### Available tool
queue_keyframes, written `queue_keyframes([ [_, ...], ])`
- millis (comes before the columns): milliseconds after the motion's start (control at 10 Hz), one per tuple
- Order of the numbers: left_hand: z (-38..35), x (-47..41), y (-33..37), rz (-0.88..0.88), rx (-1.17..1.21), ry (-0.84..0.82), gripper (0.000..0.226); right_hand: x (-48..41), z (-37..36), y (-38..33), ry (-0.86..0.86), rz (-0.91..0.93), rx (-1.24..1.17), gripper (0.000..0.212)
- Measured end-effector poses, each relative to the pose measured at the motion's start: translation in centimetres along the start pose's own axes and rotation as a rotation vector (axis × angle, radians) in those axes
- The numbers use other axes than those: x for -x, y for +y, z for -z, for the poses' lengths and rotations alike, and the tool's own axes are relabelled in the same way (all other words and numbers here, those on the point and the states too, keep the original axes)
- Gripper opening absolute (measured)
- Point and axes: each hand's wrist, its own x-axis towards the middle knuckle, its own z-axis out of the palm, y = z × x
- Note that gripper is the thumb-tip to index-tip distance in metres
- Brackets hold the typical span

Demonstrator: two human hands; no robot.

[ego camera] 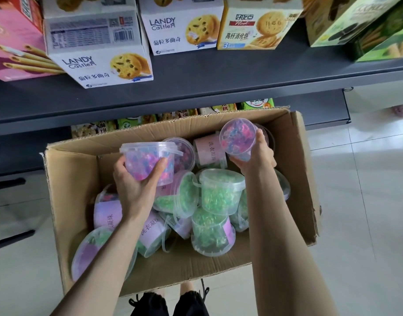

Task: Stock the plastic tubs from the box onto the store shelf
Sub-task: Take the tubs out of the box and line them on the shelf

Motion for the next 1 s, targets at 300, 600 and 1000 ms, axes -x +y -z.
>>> queue_keyframes([
  [300, 1.3, 1.4, 1.5, 0.118, 0.068, -0.013, 0.088, 0.7, -1.0, 4.7, 0.038, 0.117, 0.084, 0.133],
  [600, 8.3, 9.6, 6.3, 0.246, 0.229, 0.062, 0.100, 12.3, 3.7, 4.9, -0.489, 0.283, 0.323, 0.115],
  [1000, 24.5, 19.4, 19.8, -0.098, 0.428, 0.194, 0.077, 33.3, 4.6, -4.2, -0.874, 0.618, 0.391, 0.093],
])
